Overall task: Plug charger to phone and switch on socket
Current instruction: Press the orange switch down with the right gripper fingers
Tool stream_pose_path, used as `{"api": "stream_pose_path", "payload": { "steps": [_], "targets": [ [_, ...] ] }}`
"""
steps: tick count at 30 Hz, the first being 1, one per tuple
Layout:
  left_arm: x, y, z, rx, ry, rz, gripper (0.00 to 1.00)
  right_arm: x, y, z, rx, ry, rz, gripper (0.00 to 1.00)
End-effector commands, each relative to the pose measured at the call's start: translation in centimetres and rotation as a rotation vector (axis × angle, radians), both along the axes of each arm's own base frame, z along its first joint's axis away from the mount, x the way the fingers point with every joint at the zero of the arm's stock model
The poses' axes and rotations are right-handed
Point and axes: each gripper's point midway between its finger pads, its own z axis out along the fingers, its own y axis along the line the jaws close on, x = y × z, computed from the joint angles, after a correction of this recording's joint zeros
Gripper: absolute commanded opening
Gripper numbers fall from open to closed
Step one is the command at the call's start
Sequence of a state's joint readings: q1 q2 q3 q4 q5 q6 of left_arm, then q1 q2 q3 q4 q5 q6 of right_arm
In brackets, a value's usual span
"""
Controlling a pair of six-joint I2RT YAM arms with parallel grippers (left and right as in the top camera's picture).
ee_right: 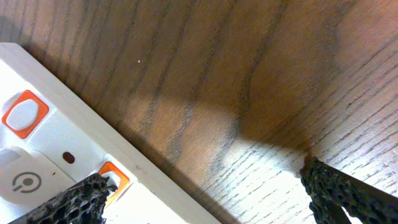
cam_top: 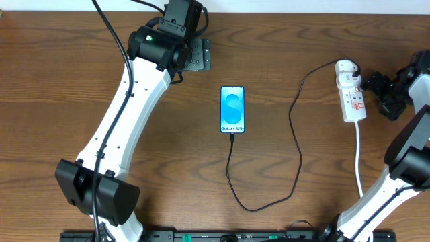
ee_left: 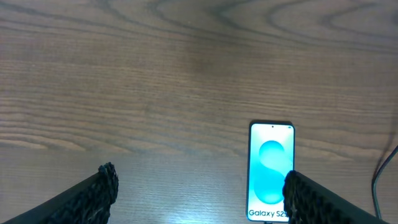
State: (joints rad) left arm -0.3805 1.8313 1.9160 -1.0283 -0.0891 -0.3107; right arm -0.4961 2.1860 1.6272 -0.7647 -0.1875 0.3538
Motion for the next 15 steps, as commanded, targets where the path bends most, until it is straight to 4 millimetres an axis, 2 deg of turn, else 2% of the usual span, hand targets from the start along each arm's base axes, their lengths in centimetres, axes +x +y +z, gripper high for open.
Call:
{"api": "stream_pose_path", "payload": {
  "steps": [1, 15],
  "targets": [
    [0.2, 0.5, -0.2, 0.019, 0.002, 0.016, 0.87, -0.4, 0.5, -1.3, 0.022, 0.022, 0.021, 0.99],
    [0.2, 0.5, -0.2, 0.019, 0.002, 0.016, 0.87, -0.5, 1.5, -1.7, 0.031, 0.037, 0.04, 0.99]
  ]
}}
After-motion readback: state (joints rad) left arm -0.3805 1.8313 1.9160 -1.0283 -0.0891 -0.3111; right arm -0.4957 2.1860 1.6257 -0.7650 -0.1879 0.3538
